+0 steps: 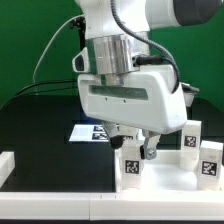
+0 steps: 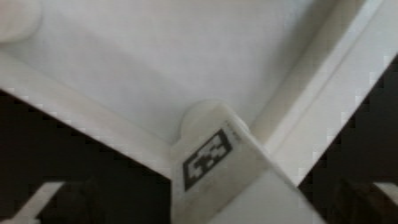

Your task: Assemble square table

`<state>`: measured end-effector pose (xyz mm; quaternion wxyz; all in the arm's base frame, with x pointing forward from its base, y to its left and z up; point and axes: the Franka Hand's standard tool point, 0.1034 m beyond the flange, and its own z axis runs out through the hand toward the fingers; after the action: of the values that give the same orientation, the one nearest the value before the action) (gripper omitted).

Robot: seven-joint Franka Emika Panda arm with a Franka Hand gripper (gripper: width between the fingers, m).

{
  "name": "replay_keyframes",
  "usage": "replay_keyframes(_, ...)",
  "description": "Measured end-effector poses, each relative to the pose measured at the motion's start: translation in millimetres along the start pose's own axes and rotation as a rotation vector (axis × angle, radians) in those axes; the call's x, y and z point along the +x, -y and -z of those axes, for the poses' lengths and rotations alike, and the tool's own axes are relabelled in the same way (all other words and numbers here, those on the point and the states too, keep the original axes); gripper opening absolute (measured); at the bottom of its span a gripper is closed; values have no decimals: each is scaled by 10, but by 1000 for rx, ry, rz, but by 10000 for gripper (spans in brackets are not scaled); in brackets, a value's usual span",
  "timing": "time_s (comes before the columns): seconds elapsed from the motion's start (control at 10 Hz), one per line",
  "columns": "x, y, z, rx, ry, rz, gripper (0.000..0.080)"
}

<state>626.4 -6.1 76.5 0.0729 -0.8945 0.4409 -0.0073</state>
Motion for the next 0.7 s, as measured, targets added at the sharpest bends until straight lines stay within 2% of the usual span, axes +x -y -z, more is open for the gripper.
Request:
replay_keyframes(0.1, 20, 5, 8, -10, -17, 156, 649)
replay_keyframes(0.2, 50, 98, 27, -7, -80, 429, 649)
replay_keyframes(0.3, 37, 121, 12, 1, -101, 543, 649)
replay_keyframes(0.5, 52, 100, 9, -1, -99, 480, 622)
replay_keyframes(0.6, 52, 98, 5, -1, -99, 458, 443)
replay_keyframes(0.7, 52, 95, 0, 3, -98, 365, 443)
